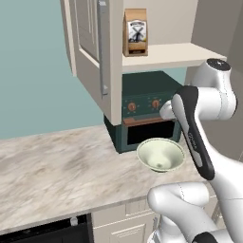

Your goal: Pick the egg and butter from the fridge and place them by the bowl for mixing.

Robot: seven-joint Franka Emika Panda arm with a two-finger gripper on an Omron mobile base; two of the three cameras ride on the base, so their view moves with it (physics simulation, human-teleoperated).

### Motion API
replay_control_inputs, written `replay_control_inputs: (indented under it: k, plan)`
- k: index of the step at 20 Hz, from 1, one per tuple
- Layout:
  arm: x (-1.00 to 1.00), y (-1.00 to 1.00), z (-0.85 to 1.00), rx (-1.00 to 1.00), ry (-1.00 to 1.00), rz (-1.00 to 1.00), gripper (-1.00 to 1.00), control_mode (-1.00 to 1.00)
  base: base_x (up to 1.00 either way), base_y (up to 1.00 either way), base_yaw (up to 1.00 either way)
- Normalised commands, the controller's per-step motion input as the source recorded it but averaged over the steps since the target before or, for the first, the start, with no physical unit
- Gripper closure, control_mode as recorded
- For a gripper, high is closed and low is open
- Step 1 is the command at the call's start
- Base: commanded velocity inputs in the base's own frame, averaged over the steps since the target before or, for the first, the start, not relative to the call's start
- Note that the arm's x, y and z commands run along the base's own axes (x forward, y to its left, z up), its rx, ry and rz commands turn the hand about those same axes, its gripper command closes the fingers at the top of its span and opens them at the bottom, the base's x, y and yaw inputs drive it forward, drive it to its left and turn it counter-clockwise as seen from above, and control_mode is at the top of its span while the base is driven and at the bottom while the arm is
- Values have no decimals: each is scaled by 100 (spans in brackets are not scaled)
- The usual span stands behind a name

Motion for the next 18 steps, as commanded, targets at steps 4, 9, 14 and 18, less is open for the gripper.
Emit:
replay_control_inputs:
  k: [4,9,14,18]
  plan:
    - [-1,0,0,0,1,-4,100,-100,0,0,0]
    - [-2,-12,3,0,1,-27,100,-100,0,0,0]
    - [0,-33,-1,0,1,-31,100,-100,0,0,0]
    - [0,-49,-11,0,3,-27,100,-100,0,0,0]
